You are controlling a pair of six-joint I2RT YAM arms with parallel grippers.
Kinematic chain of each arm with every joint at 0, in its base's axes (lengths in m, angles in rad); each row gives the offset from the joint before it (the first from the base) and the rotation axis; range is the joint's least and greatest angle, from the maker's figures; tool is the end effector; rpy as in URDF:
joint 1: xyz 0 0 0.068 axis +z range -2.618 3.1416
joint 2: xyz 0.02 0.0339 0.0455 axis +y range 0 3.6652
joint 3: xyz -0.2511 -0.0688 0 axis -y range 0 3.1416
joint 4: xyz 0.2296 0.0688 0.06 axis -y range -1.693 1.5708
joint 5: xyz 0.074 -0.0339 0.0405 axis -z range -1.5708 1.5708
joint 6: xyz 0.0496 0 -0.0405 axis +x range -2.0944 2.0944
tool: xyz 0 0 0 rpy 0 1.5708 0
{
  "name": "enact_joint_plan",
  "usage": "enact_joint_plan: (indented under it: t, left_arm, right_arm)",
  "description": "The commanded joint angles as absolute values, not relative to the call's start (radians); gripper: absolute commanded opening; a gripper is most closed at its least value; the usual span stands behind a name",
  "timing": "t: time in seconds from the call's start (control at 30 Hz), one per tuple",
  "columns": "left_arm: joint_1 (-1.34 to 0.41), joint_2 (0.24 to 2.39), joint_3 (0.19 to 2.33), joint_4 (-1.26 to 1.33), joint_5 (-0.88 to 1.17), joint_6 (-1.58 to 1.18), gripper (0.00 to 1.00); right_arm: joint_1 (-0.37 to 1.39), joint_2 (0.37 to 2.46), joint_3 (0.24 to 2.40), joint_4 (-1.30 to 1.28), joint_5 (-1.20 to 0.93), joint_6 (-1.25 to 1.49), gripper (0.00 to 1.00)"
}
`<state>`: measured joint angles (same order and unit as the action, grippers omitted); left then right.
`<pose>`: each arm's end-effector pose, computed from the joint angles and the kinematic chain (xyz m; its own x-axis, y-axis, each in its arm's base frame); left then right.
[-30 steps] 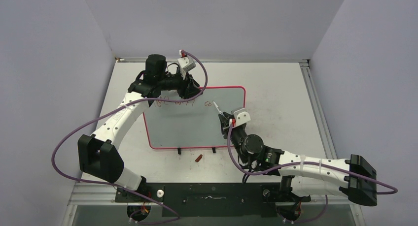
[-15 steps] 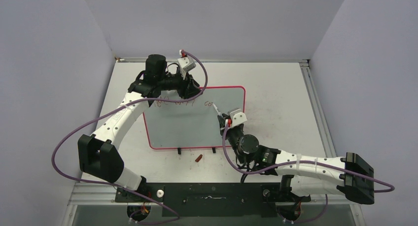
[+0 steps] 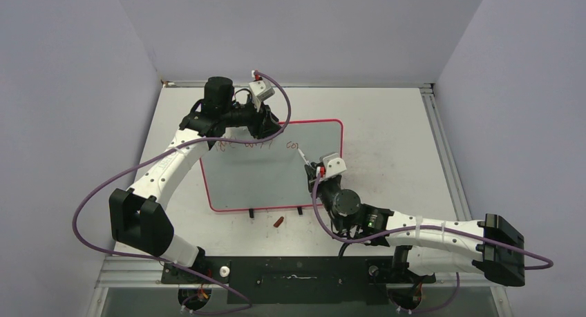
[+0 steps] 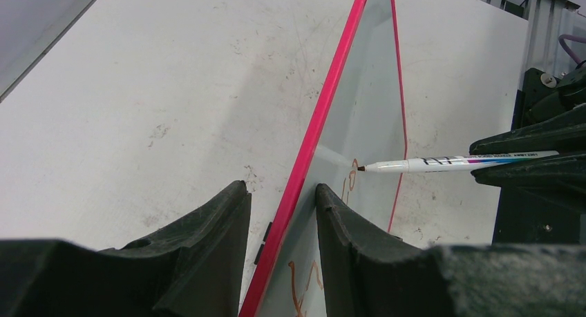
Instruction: Write a sentence on the whiteboard
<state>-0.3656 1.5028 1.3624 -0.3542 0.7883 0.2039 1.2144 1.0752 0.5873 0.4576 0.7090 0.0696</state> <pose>0.2999 -0.1525 0.3396 -0.2651 0.2543 -0.9301 0.9074 0.3919 -0.1514 0.1151 0.2166 0.2764 -0.0442 0.0325 -0.9985 -0.4824 0.8746 0.0498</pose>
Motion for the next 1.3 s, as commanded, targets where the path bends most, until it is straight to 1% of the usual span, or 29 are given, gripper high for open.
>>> enact_joint_plan:
  t: [0.0, 0.33, 0.73, 1.27]
  left_arm:
    - [-0.387, 1.506, 1.339, -0.448, 0.842, 0.194, 0.00]
    - [-0.387, 1.506, 1.339, -0.450, 0.843, 0.195, 0.00]
    - [-0.387, 1.506, 1.339, -0.450, 0.843, 0.196, 0.00]
    - [-0.387, 1.503, 1.340, -0.451, 0.844, 0.198, 0.00]
  right_arm:
    - [1.218, 1.069, 0.590, 0.478, 0.744, 0.070, 0.05]
    - [1.216, 1.105, 0.608, 0.609, 0.774, -0.027, 0.05]
    - [1.216, 1.078, 0.598, 0.541, 0.842, 0.000, 0.05]
    - [1.216, 1.098, 0.602, 0.457, 0.793, 0.071, 0.05]
